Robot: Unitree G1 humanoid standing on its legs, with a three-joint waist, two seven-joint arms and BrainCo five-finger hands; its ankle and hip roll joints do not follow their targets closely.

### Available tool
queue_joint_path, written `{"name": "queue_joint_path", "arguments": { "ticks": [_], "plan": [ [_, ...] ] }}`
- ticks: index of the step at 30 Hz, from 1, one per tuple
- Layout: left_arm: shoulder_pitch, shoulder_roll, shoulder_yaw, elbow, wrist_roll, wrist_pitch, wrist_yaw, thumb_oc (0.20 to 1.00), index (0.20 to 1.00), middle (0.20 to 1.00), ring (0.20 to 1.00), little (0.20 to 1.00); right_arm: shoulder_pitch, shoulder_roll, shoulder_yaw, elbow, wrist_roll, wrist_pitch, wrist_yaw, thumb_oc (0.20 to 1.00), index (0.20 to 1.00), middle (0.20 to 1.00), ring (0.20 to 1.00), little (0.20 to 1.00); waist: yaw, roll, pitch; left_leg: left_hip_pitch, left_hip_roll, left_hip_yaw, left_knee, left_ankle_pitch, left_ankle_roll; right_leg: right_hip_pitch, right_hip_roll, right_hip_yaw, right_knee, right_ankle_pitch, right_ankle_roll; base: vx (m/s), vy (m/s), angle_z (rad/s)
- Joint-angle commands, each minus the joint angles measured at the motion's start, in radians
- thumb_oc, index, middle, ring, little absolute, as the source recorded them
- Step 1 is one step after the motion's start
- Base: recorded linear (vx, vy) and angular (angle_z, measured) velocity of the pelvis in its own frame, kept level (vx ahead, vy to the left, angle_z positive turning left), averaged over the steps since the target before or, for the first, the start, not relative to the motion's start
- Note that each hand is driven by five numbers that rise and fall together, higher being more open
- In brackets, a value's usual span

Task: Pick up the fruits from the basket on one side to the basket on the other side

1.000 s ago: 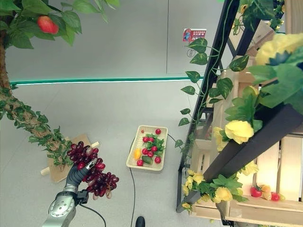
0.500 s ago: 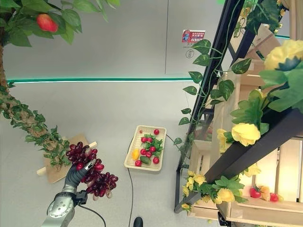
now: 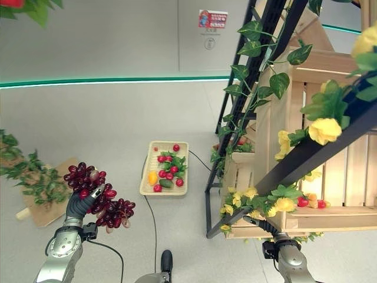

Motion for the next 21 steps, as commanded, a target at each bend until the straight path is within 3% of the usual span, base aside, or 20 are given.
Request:
{"name": "queue_joint_path", "arguments": {
  "ticks": [1,2,3,4,5,7,8,9,11,13,14,17,19,21],
  "plan": [
    [0.01,0.06,0.019,-0.062,-0.005,-0.064,0.012,0.2,0.2,0.2,0.2,0.2,-0.016,-0.021,-0.025,-0.024,-0.006,-0.047,0.005,1.0,1.0,1.0,1.0,1.0,0.025,-0.053,-0.109,-0.141,0.032,-0.038,0.16,-0.055,-0.044,0.041,-0.014,-0.008,-0.105,0.116,0.005,-0.29,-0.231,-0.01],
    [0.01,0.06,0.019,-0.062,-0.005,-0.065,0.013,0.2,0.2,0.2,0.2,0.2,-0.016,-0.021,-0.025,-0.024,-0.006,-0.046,0.005,1.0,1.0,1.0,1.0,1.0,0.023,-0.053,-0.109,-0.142,0.031,-0.039,0.162,-0.056,-0.045,0.041,-0.015,-0.01,-0.102,0.113,0.005,-0.28,-0.242,-0.12],
    [0.007,0.048,0.017,-0.051,-0.014,-0.063,0.018,0.2,0.2,0.2,0.2,0.2,-0.022,-0.027,-0.021,-0.027,-0.008,-0.045,-0.002,1.0,1.0,1.0,1.0,1.0,0.034,-0.051,-0.101,-0.17,0.058,-0.05,0.167,-0.023,-0.063,0.041,-0.003,-0.032,-0.114,0.014,-0.009,-0.21,-0.19,-0.21],
    [0.006,0.048,0.017,-0.05,-0.014,-0.063,0.019,0.2,0.2,0.2,0.2,0.2,-0.022,-0.028,-0.021,-0.027,-0.008,-0.045,-0.002,1.0,1.0,1.0,1.0,1.0,0.033,-0.05,-0.101,-0.171,0.058,-0.051,0.167,-0.022,-0.064,0.039,-0.001,-0.032,-0.111,0.013,-0.01,-0.47,-0.428,-0.28],
    [0.002,0.04,0.019,-0.045,-0.024,-0.065,0.027,0.2,0.2,0.2,0.2,0.2,-0.039,-0.04,-0.015,-0.033,-0.001,-0.048,-0.007,1.0,1.0,1.0,1.0,1.0,0.047,-0.033,-0.076,-0.185,0.109,-0.072,0.136,0.049,-0.098,0.02,0.042,-0.063,-0.129,-0.077,-0.046,-0.27,-0.249,-0.27],
    [0.003,0.031,0.021,-0.046,-0.038,-0.065,0.024,0.2,0.2,0.2,0.2,0.2,-0.045,-0.046,-0.013,-0.038,0.001,-0.05,-0.011,1.0,1.0,1.0,1.0,1.0,0.052,-0.021,-0.059,-0.184,0.125,-0.09,0.12,0.072,-0.11,0.011,0.064,-0.081,-0.126,-0.101,-0.057,-0.39,-0.344,-0.1],
    [-0.002,0.023,0.012,-0.045,-0.043,-0.064,0.027,0.2,0.2,0.2,0.2,0.2,-0.056,-0.061,-0.004,-0.037,0.015,-0.058,-0.023,1.0,1.0,1.0,1.0,1.0,0.061,-0.001,-0.023,-0.174,0.162,-0.132,0.056,0.132,-0.135,0.003,0.123,-0.088,-0.116,-0.135,-0.085,-0.38,-0.334,-0.11],
    [-0.002,0.023,0.012,-0.045,-0.043,-0.063,0.028,0.2,0.2,0.2,0.2,0.2,-0.057,-0.062,-0.004,-0.036,0.015,-0.059,-0.023,1.0,1.0,1.0,1.0,1.0,0.06,0.002,-0.02,-0.17,0.164,-0.135,0.05,0.137,-0.137,0.003,0.126,-0.089,-0.113,-0.135,-0.087,-0.36,-0.351,-0.1],
    [-0.022,0.01,-0.005,-0.02,-0.053,-0.061,0.034,0.2,0.2,0.2,0.2,0.2,-0.058,-0.075,-0.003,-0.036,0.02,-0.065,-0.029,1.0,1.0,1.0,1.0,1.0,0.047,0.027,0.036,-0.13,0.18,-0.166,-0.05,0.169,-0.162,-0.019,0.197,-0.126,-0.067,-0.139,-0.123,-0.29,-0.358,0.4],
    [-0.022,-0.002,-0.011,-0.015,-0.062,-0.06,0.03,0.2,0.2,0.2,0.2,0.2,-0.053,-0.078,-0.007,-0.035,0.02,-0.066,-0.032,1.0,1.0,1.0,1.0,1.0,0.041,0.027,0.045,-0.121,0.181,-0.152,-0.076,0.161,-0.16,-0.016,0.208,-0.145,-0.074,-0.135,-0.125,-0.22,-0.266,0.71],
    [-0.023,-0.002,-0.024,-0.005,-0.042,-0.057,0.026,0.2,0.2,0.2,0.2,0.2,-0.041,-0.083,-0.024,-0.027,0.019,-0.069,-0.044,1.0,1.0,1.0,1.0,1.0,0.025,0.018,0.063,-0.116,0.176,-0.097,-0.088,0.147,-0.155,-0.013,0.223,-0.172,-0.088,-0.118,-0.139,-0.27,-0.208,0.64],
    [-0.02,0.004,-0.022,-0.012,-0.033,-0.054,0.021,0.2,0.2,0.2,0.2,0.2,-0.037,-0.084,-0.032,-0.022,0.018,-0.069,-0.051,1.0,1.0,1.0,1.0,1.0,0.02,0.004,0.066,-0.121,0.157,-0.095,0.025,0.106,-0.138,-0.032,0.225,-0.194,-0.112,-0.075,-0.142,-0.32,-0.153,0.83],
    [0.012,0.001,-0.009,-0.023,-0.016,-0.055,0.008,0.2,0.2,0.2,0.2,0.2,-0.031,-0.079,-0.032,-0.024,0.023,-0.061,-0.043,1.0,1.0,1.0,1.0,1.0,0.008,-0.033,0.049,-0.101,0.088,-0.108,0.23,-0.018,-0.121,-0.055,0.185,-0.226,-0.19,-0.006,-0.138,-0.36,-0.053,0.27],
    [0.02,-0.007,-0.007,-0.023,-0.022,-0.057,0.003,0.2,0.2,0.2,0.2,0.2,-0.025,-0.071,-0.031,-0.024,0.036,-0.063,-0.037,1.0,1.0,1.0,1.0,1.0,0.005,-0.046,0.034,-0.076,0.053,-0.128,0.335,-0.083,-0.112,-0.066,0.165,-0.241,-0.216,0.022,-0.137,-0.18,0.024,0.12]
  ]
}}
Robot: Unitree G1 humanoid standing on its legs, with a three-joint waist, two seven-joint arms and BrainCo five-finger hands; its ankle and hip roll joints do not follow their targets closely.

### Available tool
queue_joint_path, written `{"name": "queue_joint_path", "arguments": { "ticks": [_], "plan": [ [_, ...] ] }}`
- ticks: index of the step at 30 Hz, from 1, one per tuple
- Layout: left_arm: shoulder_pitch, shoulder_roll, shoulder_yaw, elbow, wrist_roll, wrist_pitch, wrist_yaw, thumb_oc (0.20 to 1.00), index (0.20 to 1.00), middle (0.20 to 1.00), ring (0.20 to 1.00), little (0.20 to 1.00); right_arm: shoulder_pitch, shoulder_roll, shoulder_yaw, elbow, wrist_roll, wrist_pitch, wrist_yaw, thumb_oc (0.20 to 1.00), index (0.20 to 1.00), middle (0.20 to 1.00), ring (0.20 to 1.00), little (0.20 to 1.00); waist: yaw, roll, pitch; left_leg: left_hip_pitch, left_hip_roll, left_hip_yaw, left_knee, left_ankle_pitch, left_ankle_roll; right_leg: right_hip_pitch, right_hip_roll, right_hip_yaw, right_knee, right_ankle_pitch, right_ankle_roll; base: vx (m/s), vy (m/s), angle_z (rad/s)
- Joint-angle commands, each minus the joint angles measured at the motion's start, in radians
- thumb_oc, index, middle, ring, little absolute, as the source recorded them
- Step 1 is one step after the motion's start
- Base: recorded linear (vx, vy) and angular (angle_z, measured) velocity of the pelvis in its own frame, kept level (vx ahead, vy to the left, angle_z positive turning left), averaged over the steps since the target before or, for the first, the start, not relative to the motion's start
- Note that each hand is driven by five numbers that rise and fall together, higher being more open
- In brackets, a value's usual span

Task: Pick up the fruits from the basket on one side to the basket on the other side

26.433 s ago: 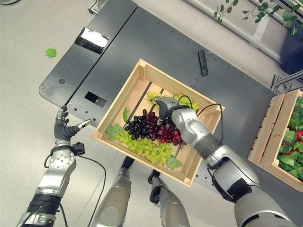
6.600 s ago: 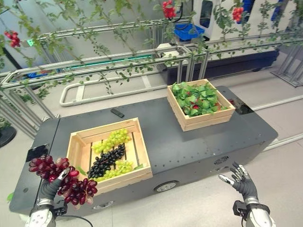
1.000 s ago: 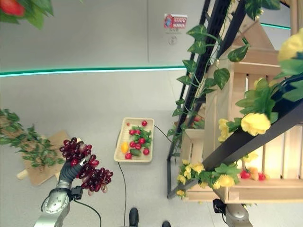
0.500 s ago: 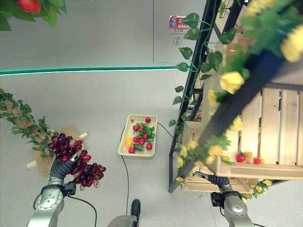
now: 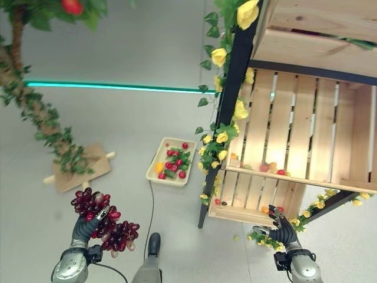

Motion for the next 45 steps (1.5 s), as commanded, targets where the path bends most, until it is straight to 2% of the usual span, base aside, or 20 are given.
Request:
{"name": "queue_joint_path", "arguments": {
  "ticks": [1,2,3,5,6,11,21,30,35,39,40,42,43,45],
  "plan": [
    [-0.07,0.045,0.033,-0.088,0.006,-0.063,-0.013,0.2,0.2,0.2,0.2,0.2,-0.064,0.017,-0.054,-0.034,0.033,-0.05,-0.001,1.0,1.0,1.0,1.0,1.0,-0.011,-0.044,-0.012,0.054,-0.075,-0.034,0.074,0.032,0.004,0.014,-0.041,0.042,-0.153,0.12,0.127,-0.09,0.028,0.3],
    [-0.07,0.045,0.033,-0.088,0.005,-0.062,-0.013,0.2,0.2,0.2,0.2,0.2,-0.063,0.017,-0.055,-0.035,0.033,-0.05,-0.001,1.0,1.0,1.0,1.0,1.0,-0.013,-0.044,-0.013,0.052,-0.076,-0.035,0.071,0.036,0.005,0.012,-0.042,0.04,-0.154,0.123,0.127,-0.05,0.043,0.42],
    [-0.062,0.041,0.033,-0.086,-0.003,-0.062,-0.015,0.2,0.2,0.2,0.2,0.2,-0.059,0.022,-0.053,-0.037,0.033,-0.049,-0.001,1.0,1.0,1.0,1.0,1.0,-0.015,-0.043,-0.024,0.1,-0.097,-0.049,0.057,0.005,0.014,0.005,-0.042,0.045,-0.153,0.13,0.131,0.0,0.054,0.48],
    [-0.056,0.043,0.028,-0.082,-0.007,-0.057,-0.017,0.2,0.2,0.2,0.2,0.2,-0.051,0.037,-0.061,-0.038,0.038,-0.046,0.0,1.0,1.0,1.0,1.0,1.0,-0.043,-0.026,-0.057,0.194,-0.074,-0.022,-0.117,-0.024,0.024,-0.009,-0.036,0.024,-0.165,0.14,0.146,0.0,0.108,0.45],
    [-0.057,0.044,0.02,-0.084,-0.002,-0.054,-0.018,0.2,0.2,0.2,0.2,0.2,-0.04,0.042,-0.072,-0.038,0.034,-0.048,-0.006,1.0,1.0,1.0,1.0,1.0,-0.051,-0.024,-0.063,0.201,-0.074,-0.022,-0.165,0.002,0.015,-0.01,-0.038,0.012,-0.171,0.142,0.148,-0.06,0.126,0.38],
    [-0.054,0.05,0.01,-0.106,-0.004,-0.06,-0.025,0.2,0.2,0.2,0.2,0.2,-0.05,0.055,-0.067,-0.023,0.025,-0.048,-0.016,1.0,1.0,1.0,1.0,1.0,-0.053,-0.027,-0.079,0.229,-0.087,-0.03,-0.249,0.005,0.02,-0.017,-0.069,-0.005,-0.173,0.159,0.164,-0.02,0.126,0.33],
    [-0.037,0.072,-0.027,-0.178,0.008,-0.061,-0.066,0.2,0.2,0.2,0.2,0.2,-0.065,0.067,-0.057,-0.012,0.011,-0.04,-0.023,1.0,1.0,1.0,1.0,1.0,-0.058,-0.016,-0.103,0.26,-0.099,-0.02,-0.269,-0.005,0.033,-0.01,-0.081,0.021,-0.176,0.167,0.175,0.0,0.057,-0.01],
    [-0.037,0.075,-0.061,-0.182,0.015,-0.055,-0.085,0.2,0.2,0.2,0.2,0.2,-0.064,0.059,-0.066,-0.007,-0.011,-0.041,-0.041,1.0,1.0,1.0,1.0,1.0,-0.087,-0.004,-0.114,0.283,-0.095,0.008,-0.261,-0.017,0.038,-0.005,-0.077,0.056,-0.178,0.168,0.177,0.0,0.0,-0.13],
    [-0.06,0.08,-0.08,-0.181,0.037,-0.054,-0.082,0.2,0.2,0.2,0.2,0.2,-0.063,0.051,-0.073,-0.009,-0.012,-0.044,-0.046,1.0,1.0,1.0,1.0,1.0,-0.119,-0.002,-0.119,0.299,-0.092,0.055,-0.257,-0.035,0.047,-0.02,-0.07,0.114,-0.187,0.189,0.186,-0.01,0.014,-0.38],
    [-0.074,0.085,-0.089,-0.187,0.054,-0.058,-0.088,0.2,0.2,0.2,0.2,0.2,-0.052,0.044,-0.088,-0.006,-0.017,-0.045,-0.045,1.0,1.0,1.0,1.0,1.0,-0.164,0.005,-0.127,0.321,-0.082,0.139,-0.262,-0.052,0.061,-0.052,-0.058,0.204,-0.198,0.22,0.196,-0.03,0.037,-0.77],
    [-0.075,0.085,-0.089,-0.186,0.054,-0.058,-0.088,0.2,0.2,0.2,0.2,0.2,-0.052,0.044,-0.088,-0.007,-0.017,-0.045,-0.045,1.0,1.0,1.0,1.0,1.0,-0.161,0.005,-0.127,0.322,-0.081,0.143,-0.263,-0.053,0.061,-0.052,-0.058,0.208,-0.198,0.22,0.196,-0.04,0.034,-1.1],
    [-0.1,0.092,-0.103,-0.199,0.06,-0.063,-0.092,0.2,0.2,0.2,0.2,0.2,-0.061,0.039,-0.099,-0.005,-0.013,-0.049,-0.052,1.0,1.0,1.0,1.0,1.0,-0.197,0.007,-0.127,0.332,-0.076,0.204,-0.255,-0.067,0.067,-0.08,-0.046,0.272,-0.2,0.24,0.204,-0.05,0.024,-0.8],
    [-0.101,0.092,-0.103,-0.198,0.06,-0.063,-0.092,0.2,0.2,0.2,0.2,0.2,-0.061,0.038,-0.099,-0.005,-0.013,-0.048,-0.052,1.0,1.0,1.0,1.0,1.0,-0.193,0.008,-0.127,0.332,-0.075,0.208,-0.254,-0.069,0.067,-0.081,-0.044,0.277,-0.199,0.241,0.205,-0.02,0.015,-0.87],
    [-0.123,0.094,-0.121,-0.201,0.069,-0.063,-0.1,0.2,0.2,0.2,0.2,0.2,-0.063,0.035,-0.105,-0.008,-0.007,-0.051,-0.051,1.0,1.0,1.0,1.0,1.0,-0.216,0.011,-0.126,0.34,-0.068,0.245,-0.239,-0.086,0.068,-0.088,-0.036,0.313,-0.203,0.247,0.212,-0.01,0.017,-1.0]
  ]
}}
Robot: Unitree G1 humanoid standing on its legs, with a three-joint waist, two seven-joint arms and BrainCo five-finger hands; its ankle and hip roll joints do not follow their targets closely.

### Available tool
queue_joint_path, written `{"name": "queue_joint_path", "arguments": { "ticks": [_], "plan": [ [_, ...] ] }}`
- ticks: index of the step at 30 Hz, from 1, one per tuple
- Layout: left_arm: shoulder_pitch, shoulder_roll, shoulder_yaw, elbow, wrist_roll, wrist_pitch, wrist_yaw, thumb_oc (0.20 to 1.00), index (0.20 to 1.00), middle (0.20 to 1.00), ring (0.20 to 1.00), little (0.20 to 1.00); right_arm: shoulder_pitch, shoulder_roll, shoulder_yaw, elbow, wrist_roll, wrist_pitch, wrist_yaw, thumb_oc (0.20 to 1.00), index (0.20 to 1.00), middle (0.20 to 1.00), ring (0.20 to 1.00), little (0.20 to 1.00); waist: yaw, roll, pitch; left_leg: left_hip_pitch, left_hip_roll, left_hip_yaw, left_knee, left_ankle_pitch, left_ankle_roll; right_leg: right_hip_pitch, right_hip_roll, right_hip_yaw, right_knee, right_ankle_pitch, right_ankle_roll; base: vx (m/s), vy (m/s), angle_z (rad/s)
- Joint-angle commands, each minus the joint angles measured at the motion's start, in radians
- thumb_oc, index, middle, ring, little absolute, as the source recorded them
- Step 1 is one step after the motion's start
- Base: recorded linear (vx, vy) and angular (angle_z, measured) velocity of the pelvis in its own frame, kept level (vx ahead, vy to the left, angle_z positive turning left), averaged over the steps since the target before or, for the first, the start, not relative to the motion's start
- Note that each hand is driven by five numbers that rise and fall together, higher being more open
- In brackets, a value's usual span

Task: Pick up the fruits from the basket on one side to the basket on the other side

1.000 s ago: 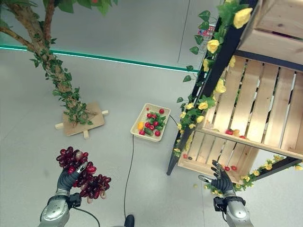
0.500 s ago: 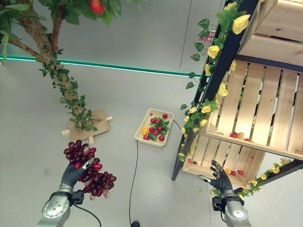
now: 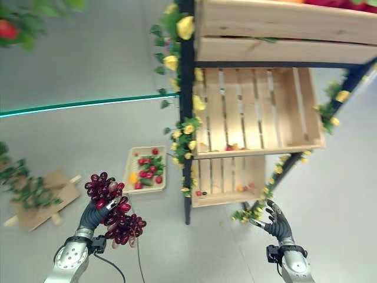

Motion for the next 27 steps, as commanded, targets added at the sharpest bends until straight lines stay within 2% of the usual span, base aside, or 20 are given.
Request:
{"name": "queue_joint_path", "arguments": {
  "ticks": [1,2,5,6,7,9,10,12,13,14,15,16,18,21,23,26,27],
  "plan": [
    [-0.092,0.013,-0.025,-0.07,0.04,-0.068,-0.018,0.2,0.2,0.2,0.2,0.2,-0.045,-0.062,-0.043,-0.022,0.0,-0.055,-0.011,1.0,1.0,1.0,1.0,1.0,-0.031,0.003,-0.023,-0.046,0.024,0.037,0.175,-0.113,0.006,-0.059,0.009,0.05,0.016,0.031,0.095,-0.03,0.0,-0.59],
    [-0.093,0.013,-0.025,-0.069,0.04,-0.068,-0.018,0.2,0.2,0.2,0.2,0.2,-0.046,-0.062,-0.043,-0.022,0.0,-0.055,-0.011,1.0,1.0,1.0,1.0,1.0,-0.028,0.0,-0.024,-0.049,0.023,0.04,0.174,-0.108,0.005,-0.064,0.008,0.053,0.016,0.035,0.094,-0.02,-0.002,-0.43],
    [-0.144,0.012,-0.069,-0.06,0.049,-0.074,-0.022,0.2,0.2,0.2,0.2,0.2,-0.057,-0.079,-0.05,-0.023,0.004,-0.064,-0.019,1.0,1.0,1.0,1.0,1.0,-0.07,0.008,-0.02,-0.042,0.03,0.094,0.201,-0.138,0.011,-0.079,0.025,0.113,0.01,0.048,0.106,-0.04,0.004,-0.52],
    [-0.146,0.012,-0.07,-0.058,0.05,-0.075,-0.022,0.2,0.2,0.2,0.2,0.2,-0.057,-0.079,-0.05,-0.023,0.004,-0.064,-0.019,1.0,1.0,1.0,1.0,1.0,-0.067,0.009,-0.018,-0.041,0.031,0.097,0.203,-0.141,0.012,-0.078,0.027,0.115,0.011,0.048,0.106,-0.04,0.007,-0.57],
    [-0.173,0.009,-0.092,-0.042,0.052,-0.081,-0.019,0.2,0.2,0.2,0.2,0.2,-0.071,-0.084,-0.04,-0.023,0.003,-0.068,-0.02,1.0,1.0,1.0,1.0,1.0,-0.075,0.009,-0.015,-0.044,0.039,0.128,0.225,-0.151,0.013,-0.092,0.038,0.153,0.015,0.053,0.11,-0.04,-0.02,-0.5],
    [-0.204,-0.004,-0.117,-0.027,0.044,-0.08,-0.017,0.2,0.2,0.2,0.2,0.2,-0.068,-0.095,-0.032,-0.035,0.005,-0.069,-0.013,1.0,1.0,1.0,1.0,1.0,-0.092,0.007,-0.019,-0.044,0.039,0.139,0.243,-0.166,0.021,-0.1,0.054,0.196,0.031,0.051,0.108,-0.02,-0.03,-0.78],
    [-0.204,-0.004,-0.117,-0.026,0.044,-0.081,-0.017,0.2,0.2,0.2,0.2,0.2,-0.068,-0.095,-0.032,-0.035,0.005,-0.069,-0.013,1.0,1.0,1.0,1.0,1.0,-0.091,0.008,-0.019,-0.043,0.04,0.14,0.243,-0.167,0.021,-0.1,0.055,0.197,0.031,0.051,0.108,0.01,-0.02,-1.09],
    [-0.223,-0.014,-0.134,-0.02,0.043,-0.08,-0.014,0.2,0.2,0.2,0.2,0.2,-0.062,-0.101,-0.026,-0.04,-0.001,-0.07,-0.01,1.0,1.0,1.0,1.0,1.0,-0.103,0.009,-0.018,-0.042,0.035,0.133,0.255,-0.172,0.022,-0.106,0.067,0.223,0.043,0.051,0.107,-0.02,-0.01,-0.59],
    [-0.23,-0.022,-0.142,-0.015,0.034,-0.079,-0.013,0.2,0.2,0.2,0.2,0.2,-0.052,-0.102,-0.029,-0.049,0.003,-0.073,-0.008,1.0,1.0,1.0,1.0,1.0,-0.108,0.008,-0.013,-0.045,0.027,0.109,0.253,-0.172,0.023,-0.111,0.073,0.235,0.05,0.056,0.107,-0.03,-0.008,-0.2],
    [-0.231,-0.022,-0.143,-0.014,0.034,-0.079,-0.013,0.2,0.2,0.2,0.2,0.2,-0.051,-0.102,-0.03,-0.05,0.003,-0.073,-0.008,1.0,1.0,1.0,1.0,1.0,-0.108,0.008,-0.014,-0.045,0.027,0.108,0.253,-0.172,0.023,-0.111,0.073,0.234,0.049,0.055,0.107,-0.05,-0.011,-0.28],
    [-0.23,-0.026,-0.149,-0.013,0.026,-0.077,-0.014,0.2,0.2,0.2,0.2,0.2,-0.041,-0.101,-0.033,-0.05,0.006,-0.073,-0.008,1.0,1.0,1.0,1.0,1.0,-0.104,0.006,-0.011,-0.055,0.004,0.047,0.258,-0.175,0.025,-0.119,0.078,0.244,0.057,0.059,0.106,-0.03,-0.016,-0.27],
    [-0.23,-0.025,-0.148,-0.013,0.026,-0.077,-0.014,0.2,0.2,0.2,0.2,0.2,-0.042,-0.1,-0.032,-0.051,0.006,-0.073,-0.008,1.0,1.0,1.0,1.0,1.0,-0.104,0.002,-0.014,-0.059,0.001,0.048,0.255,-0.167,0.023,-0.124,0.076,0.245,0.057,0.064,0.105,-0.04,0.0,-0.17],
    [-0.227,-0.023,-0.147,-0.019,0.023,-0.076,-0.01,0.2,0.2,0.2,0.2,0.2,-0.047,-0.095,-0.037,-0.048,0.018,-0.073,-0.011,1.0,1.0,1.0,1.0,1.0,-0.09,0.003,-0.001,-0.073,-0.027,-0.029,0.263,-0.171,0.018,-0.145,0.078,0.24,0.069,0.069,0.112,-0.07,0.032,-0.17],
    [-0.207,-0.018,-0.138,-0.024,0.018,-0.073,-0.023,0.2,0.2,0.2,0.2,0.2,-0.019,-0.079,-0.061,-0.044,0.024,-0.066,-0.005,1.0,1.0,1.0,1.0,1.0,-0.097,-0.003,-0.007,-0.079,-0.032,-0.015,0.252,-0.159,0.023,-0.158,0.053,0.214,0.081,0.074,0.121,-0.07,0.07,0.06],
    [-0.194,-0.011,-0.122,-0.024,0.016,-0.072,-0.027,0.2,0.2,0.2,0.2,0.2,-0.009,-0.071,-0.078,-0.05,0.019,-0.066,-0.004,1.0,1.0,1.0,1.0,1.0,-0.104,-0.012,0.011,-0.076,-0.041,0.003,0.245,-0.161,0.028,-0.179,0.038,0.202,0.088,0.097,0.141,-0.14,0.091,0.3],
    [-0.179,0.009,-0.091,-0.019,0.027,-0.076,-0.017,0.2,0.2,0.2,0.2,0.2,-0.037,-0.063,-0.068,-0.052,0.006,-0.067,-0.004,1.0,1.0,1.0,1.0,1.0,-0.097,-0.025,0.035,-0.095,-0.041,0.04,0.237,-0.16,0.039,-0.229,0.027,0.194,0.066,0.181,0.19,-0.15,0.017,0.03],
    [-0.179,0.011,-0.089,-0.019,0.027,-0.076,-0.017,0.2,0.2,0.2,0.2,0.2,-0.039,-0.062,-0.066,-0.051,0.006,-0.067,-0.004,1.0,1.0,1.0,1.0,1.0,-0.096,-0.031,0.032,-0.1,-0.044,0.042,0.235,-0.152,0.038,-0.234,0.024,0.197,0.064,0.187,0.19,-0.15,-0.062,-0.45]
  ]
}}
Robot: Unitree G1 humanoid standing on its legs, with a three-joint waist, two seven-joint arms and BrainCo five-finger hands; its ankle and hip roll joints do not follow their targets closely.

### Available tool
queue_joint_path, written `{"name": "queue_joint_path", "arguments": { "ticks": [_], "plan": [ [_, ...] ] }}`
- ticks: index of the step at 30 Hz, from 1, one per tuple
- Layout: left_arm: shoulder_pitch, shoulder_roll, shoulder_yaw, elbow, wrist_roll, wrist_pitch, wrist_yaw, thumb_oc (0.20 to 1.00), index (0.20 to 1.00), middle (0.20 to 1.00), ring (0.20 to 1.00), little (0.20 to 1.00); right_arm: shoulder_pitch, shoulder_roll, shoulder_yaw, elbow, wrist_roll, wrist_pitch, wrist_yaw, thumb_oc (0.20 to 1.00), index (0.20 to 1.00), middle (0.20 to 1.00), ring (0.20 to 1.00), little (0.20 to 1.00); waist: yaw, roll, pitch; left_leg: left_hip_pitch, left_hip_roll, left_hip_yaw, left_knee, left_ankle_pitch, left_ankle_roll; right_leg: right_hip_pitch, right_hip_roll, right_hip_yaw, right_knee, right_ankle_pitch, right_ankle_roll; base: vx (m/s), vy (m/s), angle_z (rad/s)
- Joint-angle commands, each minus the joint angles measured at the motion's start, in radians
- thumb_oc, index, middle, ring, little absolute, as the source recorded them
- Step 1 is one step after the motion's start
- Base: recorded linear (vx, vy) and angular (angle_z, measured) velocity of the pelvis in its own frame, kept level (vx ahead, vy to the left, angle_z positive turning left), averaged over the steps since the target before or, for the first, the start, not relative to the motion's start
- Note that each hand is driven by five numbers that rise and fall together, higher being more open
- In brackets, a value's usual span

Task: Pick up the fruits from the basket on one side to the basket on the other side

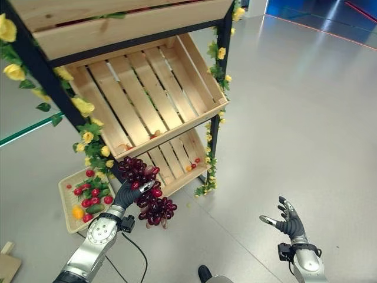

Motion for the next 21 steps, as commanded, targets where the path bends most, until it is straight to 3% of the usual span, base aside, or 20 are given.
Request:
{"name": "queue_joint_path", "arguments": {
  "ticks": [1,2,3,4,5,6,7,8,10,13,14,15,21],
  "plan": [
    [0.008,0.056,0.072,-0.032,-0.015,-0.069,0.018,0.2,0.2,0.2,0.2,0.2,-0.04,0.013,-0.018,-0.047,0.001,-0.057,-0.007,1.0,1.0,1.0,1.0,1.0,0.033,-0.053,-0.031,-0.093,-0.042,0.034,0.152,-0.045,0.076,-0.105,-0.062,-0.051,-0.016,0.098,0.196,-0.11,-0.055,-0.56],
    [0.008,0.057,0.073,-0.032,-0.015,-0.069,0.018,0.2,0.2,0.2,0.2,0.2,-0.041,0.014,-0.017,-0.047,0.001,-0.056,-0.007,1.0,1.0,1.0,1.0,1.0,0.032,-0.057,-0.033,-0.097,-0.045,0.035,0.15,-0.037,0.075,-0.11,-0.064,-0.05,-0.016,0.102,0.195,-0.24,-0.086,-0.5],
    [0.018,0.069,0.088,-0.033,-0.021,-0.065,0.025,0.2,0.2,0.2,0.2,0.2,-0.038,0.026,-0.008,-0.058,0.003,-0.056,-0.002,1.0,1.0,1.0,1.0,1.0,0.07,-0.039,-0.033,-0.107,-0.013,0.05,0.122,-0.001,0.063,-0.071,-0.123,-0.194,0.016,0.023,0.152,-0.18,-0.059,-0.18],
    [0.019,0.07,0.088,-0.034,-0.021,-0.065,0.025,0.2,0.2,0.2,0.2,0.2,-0.037,0.027,-0.008,-0.058,0.003,-0.055,-0.002,1.0,1.0,1.0,1.0,1.0,0.069,-0.041,-0.033,-0.109,-0.014,0.049,0.12,0.004,0.062,-0.073,-0.125,-0.195,0.016,0.026,0.151,-0.26,-0.115,-0.2],
    [0.031,0.07,0.094,-0.037,-0.017,-0.06,0.016,0.2,0.2,0.2,0.2,0.2,-0.031,0.028,-0.009,-0.058,-0.015,-0.049,0.002,1.0,1.0,1.0,1.0,1.0,0.097,-0.03,-0.05,-0.114,0.006,0.056,0.091,0.021,0.056,-0.004,-0.178,-0.265,0.046,-0.024,0.137,-0.12,-0.077,-0.37],
    [0.031,0.07,0.094,-0.037,-0.016,-0.06,0.016,0.2,0.2,0.2,0.2,0.2,-0.031,0.028,-0.009,-0.058,-0.015,-0.048,0.002,1.0,1.0,1.0,1.0,1.0,0.097,-0.031,-0.051,-0.115,0.005,0.057,0.089,0.026,0.056,-0.007,-0.179,-0.265,0.046,-0.021,0.137,-0.13,-0.146,-0.3],
    [0.037,0.064,0.093,-0.036,-0.023,-0.059,0.013,0.2,0.2,0.2,0.2,0.2,-0.033,0.031,-0.013,-0.05,-0.021,-0.047,-0.004,1.0,1.0,1.0,1.0,1.0,0.115,-0.029,-0.071,-0.113,0.01,0.052,0.075,0.031,0.049,0.042,-0.223,-0.273,0.037,-0.019,0.145,-0.04,-0.083,-0.08],
    [0.037,0.065,0.093,-0.036,-0.023,-0.059,0.013,0.2,0.2,0.2,0.2,0.2,-0.033,0.031,-0.013,-0.05,-0.021,-0.047,-0.004,1.0,1.0,1.0,1.0,1.0,0.116,-0.03,-0.073,-0.116,0.009,0.054,0.074,0.036,0.049,0.039,-0.223,-0.272,0.034,-0.015,0.144,-0.06,-0.204,-0.07],
    [0.032,0.066,0.095,-0.033,-0.03,-0.058,0.023,0.2,0.2,0.2,0.2,0.2,-0.051,0.032,-0.003,-0.05,-0.032,-0.046,-0.016,1.0,1.0,1.0,1.0,1.0,0.145,-0.042,-0.092,-0.132,0.026,0.047,0.085,0.044,0.036,0.052,-0.284,-0.295,0.011,0.029,0.166,-0.07,-0.217,-0.36],
    [0.037,0.064,0.111,-0.02,-0.04,-0.057,0.032,0.2,0.2,0.2,0.2,0.2,-0.058,0.039,0.01,-0.049,-0.041,-0.042,-0.022,1.0,1.0,1.0,1.0,1.0,0.172,-0.073,-0.104,-0.129,0.04,0.062,0.101,0.043,0.02,0.068,-0.292,-0.353,-0.012,0.021,0.183,0.0,-0.166,-0.31],
    [0.037,0.065,0.111,-0.02,-0.04,-0.058,0.032,0.2,0.2,0.2,0.2,0.2,-0.058,0.04,0.01,-0.05,-0.042,-0.042,-0.022,1.0,1.0,1.0,1.0,1.0,0.172,-0.073,-0.104,-0.128,0.04,0.061,0.1,0.043,0.019,0.069,-0.292,-0.354,-0.01,0.02,0.183,0.03,-0.177,-0.2],
    [0.044,0.054,0.124,-0.015,-0.058,-0.057,0.035,0.2,0.2,0.2,0.2,0.2,-0.06,0.042,0.012,-0.048,-0.032,-0.04,-0.016,1.0,1.0,1.0,1.0,1.0,0.185,-0.076,-0.107,-0.118,0.051,0.063,0.101,0.048,0.011,0.08,-0.28,-0.4,-0.009,0.0,0.18,0.02,-0.183,-0.09],
    [0.052,0.037,0.142,0.003,-0.07,-0.052,0.042,0.2,0.2,0.2,0.2,0.2,-0.035,0.028,0.001,-0.062,-0.033,-0.038,-0.015,1.0,1.0,1.0,1.0,1.0,0.177,-0.063,-0.109,-0.085,0.088,0.012,0.058,0.091,-0.017,0.124,-0.225,-0.425,-0.009,-0.068,0.147,0.03,-0.141,0.18]
  ]
}}
